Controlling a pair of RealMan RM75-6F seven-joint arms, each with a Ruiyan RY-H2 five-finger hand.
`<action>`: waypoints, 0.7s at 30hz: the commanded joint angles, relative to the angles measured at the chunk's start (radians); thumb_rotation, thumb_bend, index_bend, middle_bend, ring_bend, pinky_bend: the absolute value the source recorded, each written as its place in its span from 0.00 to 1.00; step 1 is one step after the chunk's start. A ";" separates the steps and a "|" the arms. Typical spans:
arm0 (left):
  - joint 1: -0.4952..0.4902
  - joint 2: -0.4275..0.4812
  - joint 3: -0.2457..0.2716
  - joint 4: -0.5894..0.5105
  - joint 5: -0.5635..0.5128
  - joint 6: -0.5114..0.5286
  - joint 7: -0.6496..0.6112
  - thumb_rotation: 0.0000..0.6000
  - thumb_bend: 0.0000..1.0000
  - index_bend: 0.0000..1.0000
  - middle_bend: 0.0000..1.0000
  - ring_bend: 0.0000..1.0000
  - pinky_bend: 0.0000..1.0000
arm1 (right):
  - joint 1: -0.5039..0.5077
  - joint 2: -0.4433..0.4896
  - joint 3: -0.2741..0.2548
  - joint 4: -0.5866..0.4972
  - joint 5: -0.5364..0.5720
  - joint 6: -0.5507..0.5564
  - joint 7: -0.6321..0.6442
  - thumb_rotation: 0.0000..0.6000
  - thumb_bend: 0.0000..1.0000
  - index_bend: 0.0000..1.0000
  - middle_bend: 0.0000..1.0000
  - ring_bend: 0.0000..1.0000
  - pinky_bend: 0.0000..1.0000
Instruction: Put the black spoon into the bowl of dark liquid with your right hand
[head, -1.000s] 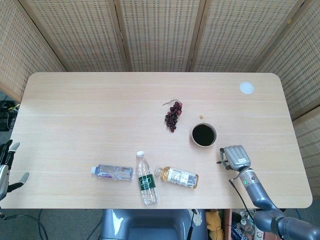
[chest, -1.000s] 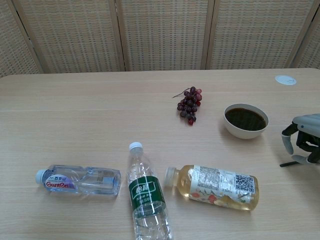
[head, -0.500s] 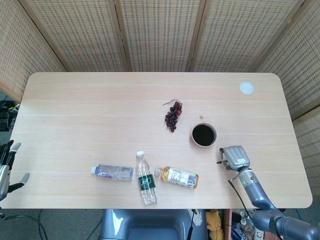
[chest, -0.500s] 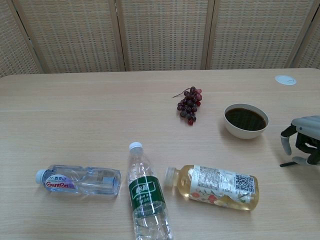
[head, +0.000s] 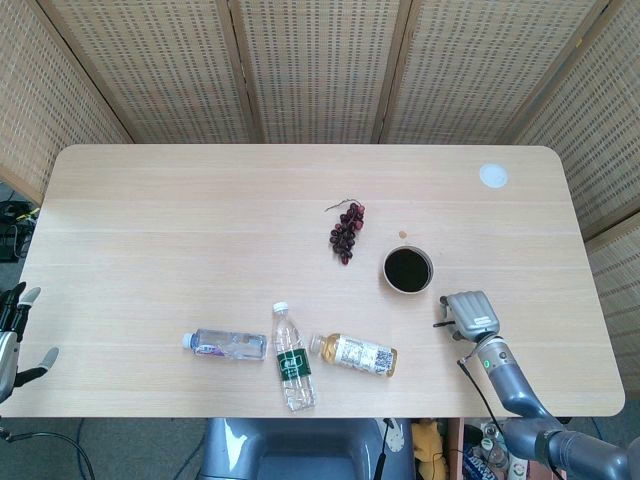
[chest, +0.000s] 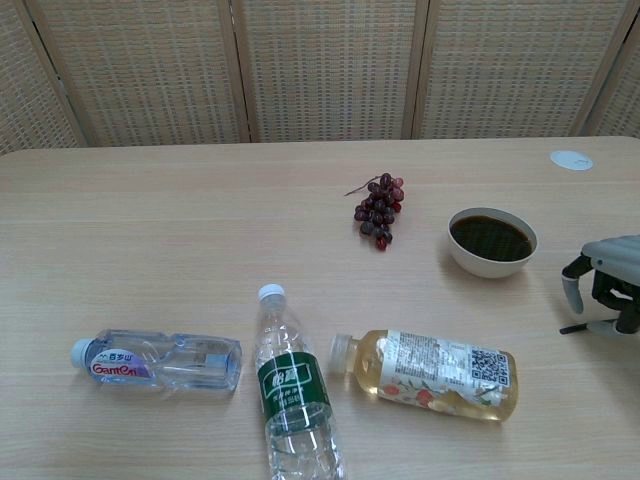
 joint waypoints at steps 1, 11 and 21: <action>-0.001 0.000 0.000 0.000 0.000 -0.002 0.000 1.00 0.29 0.02 0.00 0.00 0.00 | 0.000 -0.006 -0.001 0.010 0.000 -0.001 -0.001 1.00 0.48 0.54 0.98 0.99 1.00; -0.001 -0.002 0.000 0.001 -0.001 -0.004 0.002 1.00 0.29 0.02 0.00 0.00 0.00 | -0.002 -0.023 -0.005 0.041 -0.007 -0.004 0.005 1.00 0.48 0.54 0.98 0.99 1.00; 0.000 -0.004 0.001 0.005 -0.001 -0.005 0.000 1.00 0.29 0.02 0.00 0.00 0.00 | 0.000 -0.039 -0.004 0.054 -0.001 -0.017 -0.008 1.00 0.48 0.54 0.98 0.99 1.00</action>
